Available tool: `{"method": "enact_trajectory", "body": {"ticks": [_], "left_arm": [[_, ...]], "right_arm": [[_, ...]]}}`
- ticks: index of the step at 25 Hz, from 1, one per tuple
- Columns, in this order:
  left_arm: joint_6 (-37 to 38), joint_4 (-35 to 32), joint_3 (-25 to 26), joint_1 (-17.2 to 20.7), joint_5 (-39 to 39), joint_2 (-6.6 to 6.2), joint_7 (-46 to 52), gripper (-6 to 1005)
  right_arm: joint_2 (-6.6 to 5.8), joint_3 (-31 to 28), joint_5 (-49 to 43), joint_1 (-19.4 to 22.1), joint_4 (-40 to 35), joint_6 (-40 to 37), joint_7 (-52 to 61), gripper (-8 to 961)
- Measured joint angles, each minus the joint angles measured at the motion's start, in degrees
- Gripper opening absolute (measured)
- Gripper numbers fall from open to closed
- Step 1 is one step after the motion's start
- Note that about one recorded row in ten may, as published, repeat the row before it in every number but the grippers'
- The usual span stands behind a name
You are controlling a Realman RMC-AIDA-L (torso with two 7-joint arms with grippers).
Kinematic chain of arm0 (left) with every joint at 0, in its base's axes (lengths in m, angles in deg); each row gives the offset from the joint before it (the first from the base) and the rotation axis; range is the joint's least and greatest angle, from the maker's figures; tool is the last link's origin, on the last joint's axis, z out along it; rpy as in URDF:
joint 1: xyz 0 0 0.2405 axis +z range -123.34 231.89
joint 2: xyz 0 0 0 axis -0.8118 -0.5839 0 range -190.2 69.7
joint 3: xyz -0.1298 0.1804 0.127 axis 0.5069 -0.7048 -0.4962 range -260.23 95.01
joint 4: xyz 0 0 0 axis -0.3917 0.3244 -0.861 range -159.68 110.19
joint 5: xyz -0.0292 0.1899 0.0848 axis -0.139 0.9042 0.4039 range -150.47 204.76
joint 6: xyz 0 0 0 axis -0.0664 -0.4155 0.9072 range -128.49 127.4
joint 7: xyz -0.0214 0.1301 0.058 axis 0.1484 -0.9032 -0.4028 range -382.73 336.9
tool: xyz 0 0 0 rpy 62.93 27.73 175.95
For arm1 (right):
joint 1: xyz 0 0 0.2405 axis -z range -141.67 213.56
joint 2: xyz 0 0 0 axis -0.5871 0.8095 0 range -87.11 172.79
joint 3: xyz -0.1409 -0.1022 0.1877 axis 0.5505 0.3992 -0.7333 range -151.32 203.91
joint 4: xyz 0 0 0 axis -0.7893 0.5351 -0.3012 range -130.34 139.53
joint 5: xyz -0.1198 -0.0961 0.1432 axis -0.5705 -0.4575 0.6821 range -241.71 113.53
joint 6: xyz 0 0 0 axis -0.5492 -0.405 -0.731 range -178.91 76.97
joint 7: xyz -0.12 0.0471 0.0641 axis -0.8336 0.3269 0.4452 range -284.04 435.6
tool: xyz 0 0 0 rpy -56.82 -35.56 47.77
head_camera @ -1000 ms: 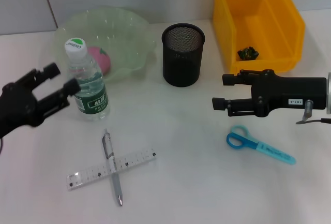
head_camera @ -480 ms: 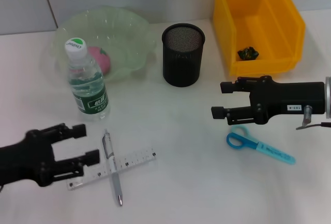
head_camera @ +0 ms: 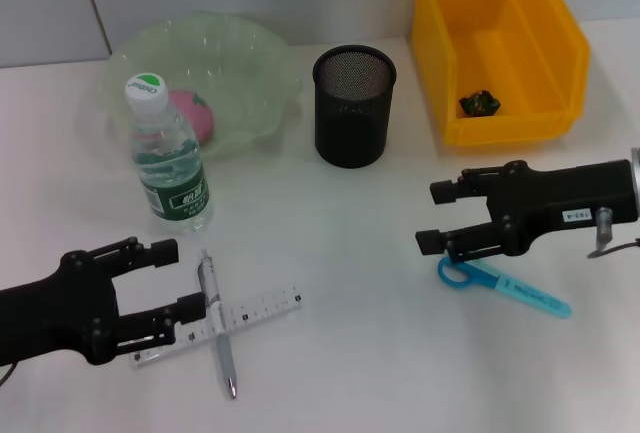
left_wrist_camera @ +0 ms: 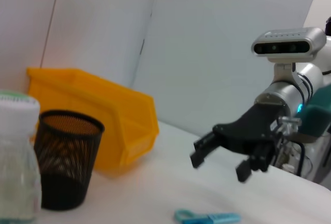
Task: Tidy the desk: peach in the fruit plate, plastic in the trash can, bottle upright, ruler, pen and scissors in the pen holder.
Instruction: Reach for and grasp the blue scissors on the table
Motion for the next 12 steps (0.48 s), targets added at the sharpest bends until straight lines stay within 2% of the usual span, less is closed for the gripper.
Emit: {"method": "enact_trajectory", "body": {"ticks": [1, 4, 6, 9, 12], "left_arm": [[0.0, 0.0, 0.0, 0.0, 0.0, 0.0, 0.0, 796], [-0.3, 0.0, 1.8, 0.4, 0.0, 1.98, -4.4, 796], [-0.3, 0.0, 1.8, 0.4, 0.0, 1.98, -4.4, 797], [-1.7, 1.5, 1.5, -0.4, 0.1, 2.1, -5.7, 797], [-1.7, 1.5, 1.5, -0.4, 0.1, 2.1, -5.7, 796]], "right_arm": [[0.0, 0.0, 0.0, 0.0, 0.0, 0.0, 0.0, 733], [0.74, 0.8, -8.2, -2.7, -8.0, -3.8, 10.3, 731], [0.75, 1.7, -9.4, -3.1, -9.6, -4.4, 12.5, 729], [0.76, 7.0, -15.8, -5.2, -16.7, -5.6, 23.2, 727], [0.75, 9.9, -19.6, -6.4, -19.2, -6.1, 28.0, 724]]}}
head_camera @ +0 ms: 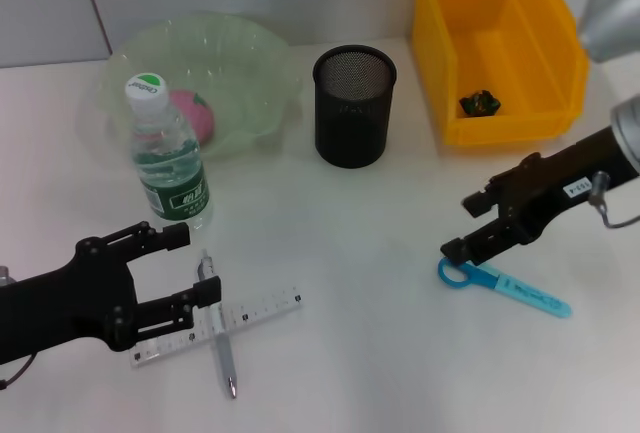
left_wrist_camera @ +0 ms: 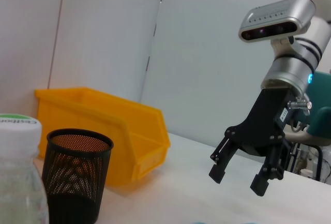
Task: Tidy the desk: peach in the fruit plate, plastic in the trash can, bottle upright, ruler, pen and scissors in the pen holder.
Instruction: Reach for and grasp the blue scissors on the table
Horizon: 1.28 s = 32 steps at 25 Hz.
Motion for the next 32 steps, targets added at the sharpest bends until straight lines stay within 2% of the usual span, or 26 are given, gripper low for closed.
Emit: {"method": "enact_trajectory", "body": {"ticks": [2, 10, 32], "left_arm": [[-0.7, 0.4, 0.0, -0.4, 0.0, 0.02, -0.1, 796], [-1.5, 1.8, 0.4, -0.5, 0.0, 0.06, -0.3, 797], [-2.0, 2.6, 0.4, -0.9, -0.1, -0.03, -0.3, 797]], "right_arm": [[0.0, 4.5, -5.7, -2.0, -2.1, -1.1, 6.2, 723], [0.09, 13.7, -16.5, -4.3, -3.8, -2.3, 13.5, 716], [0.42, 22.8, -17.9, -3.6, 4.4, 6.5, 13.7, 699]]}}
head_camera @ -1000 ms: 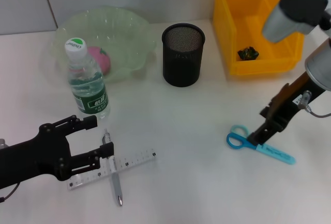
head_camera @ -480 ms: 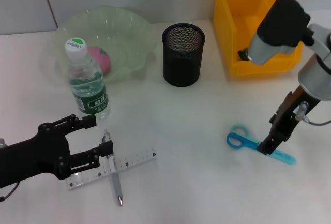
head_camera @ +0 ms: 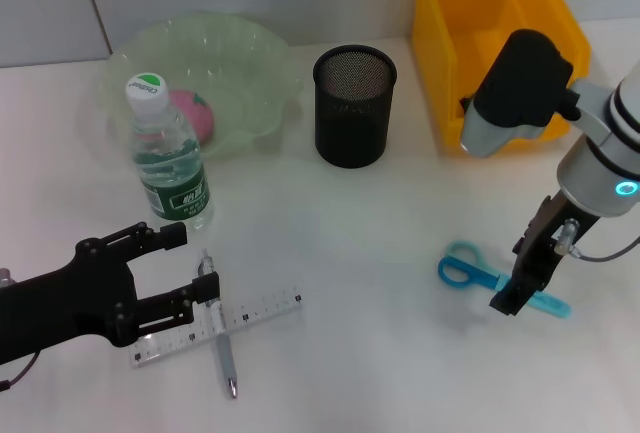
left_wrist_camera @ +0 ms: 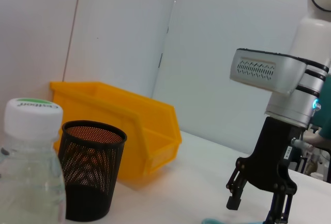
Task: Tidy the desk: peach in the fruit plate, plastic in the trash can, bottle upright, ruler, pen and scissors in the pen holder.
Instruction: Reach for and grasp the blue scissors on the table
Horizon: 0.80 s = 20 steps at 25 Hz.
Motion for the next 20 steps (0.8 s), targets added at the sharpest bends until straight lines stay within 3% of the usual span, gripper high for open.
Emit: {"method": "enact_trajectory", "body": {"ticks": [17, 20], "left_arm": [[0.1, 0.6, 0.2, -0.2, -0.3, 0.0, 0.0, 796], [0.1, 0.6, 0.2, -0.2, -0.3, 0.0, 0.0, 796]], "right_arm": [[0.0, 0.9, 0.9, -0.1, 3.1, 3.9, -0.3, 685], [0.0, 0.9, 1.0, -0.1, 3.2, 4.0, -0.4, 626]]}}
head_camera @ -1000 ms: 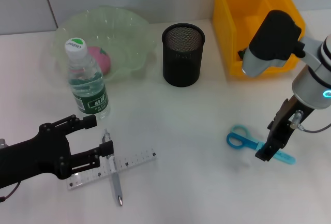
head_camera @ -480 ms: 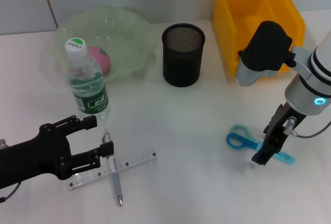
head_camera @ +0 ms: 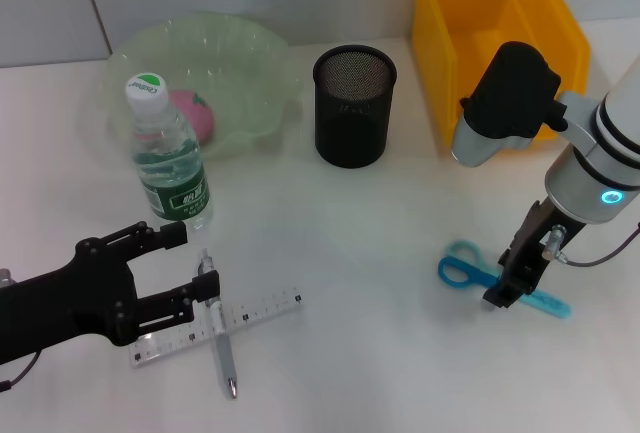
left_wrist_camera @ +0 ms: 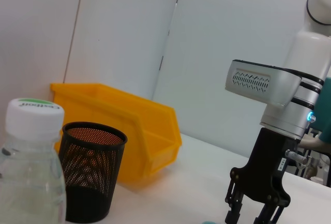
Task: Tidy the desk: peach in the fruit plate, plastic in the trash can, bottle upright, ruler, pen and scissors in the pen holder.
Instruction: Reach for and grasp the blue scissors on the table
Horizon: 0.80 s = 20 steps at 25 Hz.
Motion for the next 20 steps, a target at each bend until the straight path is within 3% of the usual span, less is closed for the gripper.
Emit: {"method": "enact_trajectory", "body": {"ticks": [14, 20], "left_arm": [[0.0, 0.0, 0.1, 0.0, -0.1, 0.0, 0.1, 796], [0.2, 0.1, 0.1, 0.1, -0.1, 0.0, 0.2, 796]], "right_arm": [[0.0, 1.2, 0.0, 0.0, 0.5, 1.1, 0.0, 302], [0.0, 2.0, -0.2, 0.1, 0.8, 1.5, 0.1, 303]]}}
